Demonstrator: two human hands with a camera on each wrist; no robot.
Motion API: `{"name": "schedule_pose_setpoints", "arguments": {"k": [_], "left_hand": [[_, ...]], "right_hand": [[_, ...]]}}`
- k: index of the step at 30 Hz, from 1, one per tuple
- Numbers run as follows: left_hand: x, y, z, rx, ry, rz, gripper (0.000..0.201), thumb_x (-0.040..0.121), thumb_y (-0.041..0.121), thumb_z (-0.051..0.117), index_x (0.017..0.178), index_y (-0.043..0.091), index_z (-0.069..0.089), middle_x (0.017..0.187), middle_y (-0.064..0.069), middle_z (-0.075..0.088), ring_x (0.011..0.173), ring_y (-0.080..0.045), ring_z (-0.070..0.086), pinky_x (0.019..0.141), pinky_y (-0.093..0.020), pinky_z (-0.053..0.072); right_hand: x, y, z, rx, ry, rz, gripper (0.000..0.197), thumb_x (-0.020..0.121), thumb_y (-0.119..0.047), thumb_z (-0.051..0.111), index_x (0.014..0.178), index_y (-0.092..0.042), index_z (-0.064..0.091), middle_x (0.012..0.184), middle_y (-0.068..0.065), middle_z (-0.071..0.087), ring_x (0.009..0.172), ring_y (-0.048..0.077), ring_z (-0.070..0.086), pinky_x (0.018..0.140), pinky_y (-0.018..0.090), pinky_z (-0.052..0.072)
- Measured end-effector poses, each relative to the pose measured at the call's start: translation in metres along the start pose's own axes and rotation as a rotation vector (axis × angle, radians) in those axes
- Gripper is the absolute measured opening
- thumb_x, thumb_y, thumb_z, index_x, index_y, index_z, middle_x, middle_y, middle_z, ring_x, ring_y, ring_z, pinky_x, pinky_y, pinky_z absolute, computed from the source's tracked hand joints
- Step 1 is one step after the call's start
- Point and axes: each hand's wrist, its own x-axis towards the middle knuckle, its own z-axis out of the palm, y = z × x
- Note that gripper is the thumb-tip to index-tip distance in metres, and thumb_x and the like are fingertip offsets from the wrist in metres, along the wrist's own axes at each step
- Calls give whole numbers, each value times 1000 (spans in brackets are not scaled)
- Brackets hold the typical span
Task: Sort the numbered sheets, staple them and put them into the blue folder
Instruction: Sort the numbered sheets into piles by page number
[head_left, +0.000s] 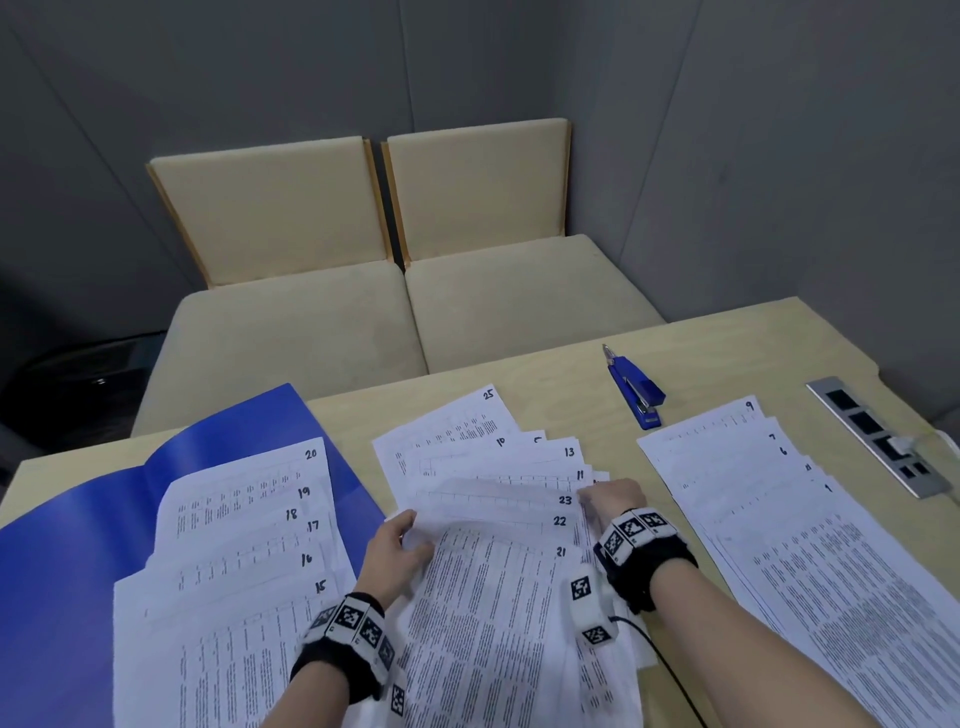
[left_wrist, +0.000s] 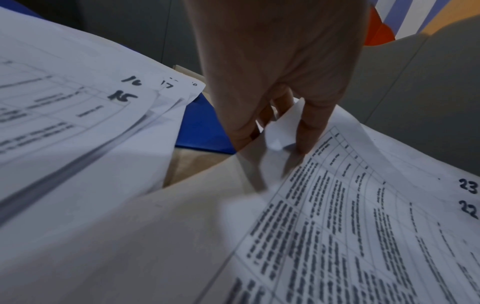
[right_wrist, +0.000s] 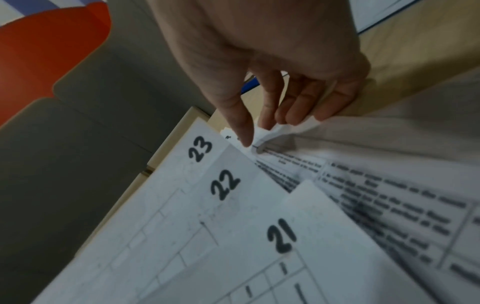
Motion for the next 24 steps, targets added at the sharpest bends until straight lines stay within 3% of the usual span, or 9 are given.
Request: {"name": "schedule_pose_setpoints", "arguments": {"k": [1,4,8,11,15,17,19,22,24], "left_hand": [[0,-1,-1,-8,-14,8,40,84,5,64,123,8,59,124,2,59,120,-16,51,101,-28,38],[0,-5,-5,12,-45,27,31,78,11,65,108,16,66,112,1,69,112,-20,61,101,-37,45],[-3,-3,-11,7,-65,72,29,71,15,59,97,20,69,98,4,73,97,-17,66,90,-36,50],[-4,-2,-10,12,-63,89,21,75,8,61,94,15,68,92,1,72,89,-16,65,82,-31,50],[-4,-6,-9,4,-49,84,10,73,3,61,83,3,62,77,-8,67,75,-20,60,70,-29,46],[-6,-5,-9,6,-44,68,10,75,-5,61,81,3,63,73,-3,66,73,-20,61,68,-30,49],[-8,-3,-10,1,-53,47,14,74,-3,60,79,9,64,71,-2,65,67,-18,62,60,-34,51],[-10,-2,-12,-24,-60,19,16,69,3,58,78,15,65,72,-5,66,62,-18,62,60,-43,53],[-12,-2,-13,-30,-59,11,18,70,1,57,79,14,66,72,-6,66,61,-18,63,61,-47,53]], "right_hand": [[1,0,1,-7,-18,-18,14,71,-11,72,72,-1,63,87,15,68,83,29,66,70,31,52],[-9,2,1,-49,-55,-134,26,81,-6,64,59,-14,54,87,7,63,98,28,64,77,28,46],[-30,21,-1,-154,-48,-261,27,74,-5,61,61,-27,57,73,-10,63,83,20,62,89,36,48],[-35,32,-3,-168,-82,-316,27,68,-5,69,58,-27,58,66,-13,63,75,16,61,88,39,48],[-35,39,-6,-104,-126,-323,26,67,-3,72,58,-25,59,68,-9,65,78,19,63,81,35,51],[-35,39,-8,-46,-154,-326,21,72,-2,70,65,-19,59,72,-4,64,79,20,59,71,28,47],[-34,34,-10,50,-125,-316,8,79,-14,68,78,-14,60,81,-1,63,82,21,57,70,27,43],[-22,24,-10,124,-37,-201,27,90,-38,53,104,-15,53,95,4,62,90,25,59,78,31,44],[-10,17,-11,132,-22,-154,25,94,-36,43,112,-19,45,93,9,64,77,26,62,68,31,48]]}}
